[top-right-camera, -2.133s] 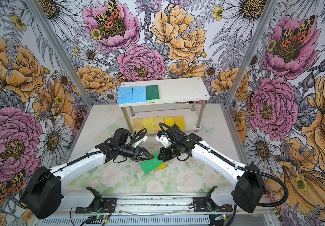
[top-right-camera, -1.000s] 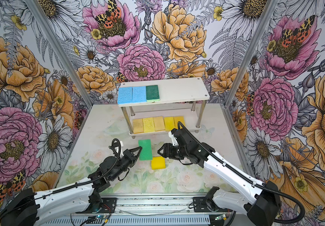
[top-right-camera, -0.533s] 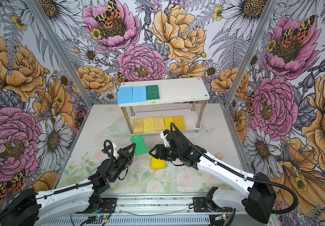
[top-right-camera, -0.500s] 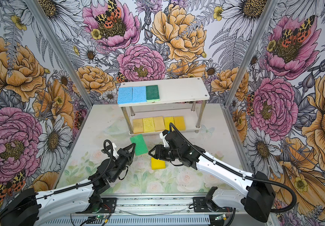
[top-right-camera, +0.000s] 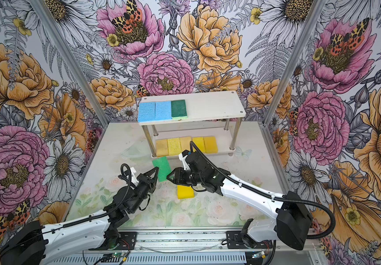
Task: Arrange cleaning sponges on a shelf
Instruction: Pick up the cleaning sponge from the bottom-center of the table.
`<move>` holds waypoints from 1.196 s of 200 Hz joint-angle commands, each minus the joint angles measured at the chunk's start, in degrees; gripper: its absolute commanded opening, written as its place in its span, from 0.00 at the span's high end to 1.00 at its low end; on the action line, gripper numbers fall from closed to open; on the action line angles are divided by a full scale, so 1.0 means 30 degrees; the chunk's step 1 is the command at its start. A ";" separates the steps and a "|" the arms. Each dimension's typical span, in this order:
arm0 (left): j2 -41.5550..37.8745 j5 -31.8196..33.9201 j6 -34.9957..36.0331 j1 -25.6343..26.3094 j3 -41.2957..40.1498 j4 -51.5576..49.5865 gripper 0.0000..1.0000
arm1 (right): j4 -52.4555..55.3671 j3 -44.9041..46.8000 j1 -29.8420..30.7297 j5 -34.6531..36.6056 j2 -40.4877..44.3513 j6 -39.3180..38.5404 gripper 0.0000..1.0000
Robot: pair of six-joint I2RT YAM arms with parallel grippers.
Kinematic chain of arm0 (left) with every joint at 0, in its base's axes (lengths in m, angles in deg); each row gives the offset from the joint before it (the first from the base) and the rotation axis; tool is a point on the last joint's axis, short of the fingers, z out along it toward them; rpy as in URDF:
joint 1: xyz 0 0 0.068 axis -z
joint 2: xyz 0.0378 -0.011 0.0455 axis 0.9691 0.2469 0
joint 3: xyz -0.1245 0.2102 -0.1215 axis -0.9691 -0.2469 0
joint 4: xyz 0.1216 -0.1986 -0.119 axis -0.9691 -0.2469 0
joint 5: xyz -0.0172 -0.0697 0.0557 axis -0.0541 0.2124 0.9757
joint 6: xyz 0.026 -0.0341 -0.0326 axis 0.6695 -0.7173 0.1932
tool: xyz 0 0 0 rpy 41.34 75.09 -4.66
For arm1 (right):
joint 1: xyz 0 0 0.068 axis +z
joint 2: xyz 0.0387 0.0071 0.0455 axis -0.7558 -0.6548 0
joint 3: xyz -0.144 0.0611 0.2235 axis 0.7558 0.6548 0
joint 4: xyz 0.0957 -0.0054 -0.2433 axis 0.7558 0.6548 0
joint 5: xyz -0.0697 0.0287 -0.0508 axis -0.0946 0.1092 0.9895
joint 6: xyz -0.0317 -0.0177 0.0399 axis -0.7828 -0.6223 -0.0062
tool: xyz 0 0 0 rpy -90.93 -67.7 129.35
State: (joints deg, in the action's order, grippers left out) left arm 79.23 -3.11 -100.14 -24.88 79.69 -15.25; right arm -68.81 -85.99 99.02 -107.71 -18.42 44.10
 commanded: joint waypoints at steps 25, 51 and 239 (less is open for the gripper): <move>-0.0197 -0.0415 -0.0085 -0.0091 0.0083 0.0494 0.90 | -0.0557 -0.0559 0.0114 0.0656 -0.0622 0.0772 0.57; -0.0169 -0.0465 -0.0100 -0.0074 0.0096 0.0475 0.90 | -0.0588 -0.0469 0.0114 0.1237 -0.0680 0.1134 0.55; -0.0956 -0.3924 0.0033 -0.2244 0.0651 -0.0812 0.30 | -0.0704 0.0486 -0.0105 0.1645 0.0995 0.1324 1.00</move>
State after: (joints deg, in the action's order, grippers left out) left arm 79.79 -8.59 -101.28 -28.81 79.71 -14.00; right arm -69.51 -85.92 99.05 -104.00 -18.22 47.95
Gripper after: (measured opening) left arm 0.575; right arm 0.048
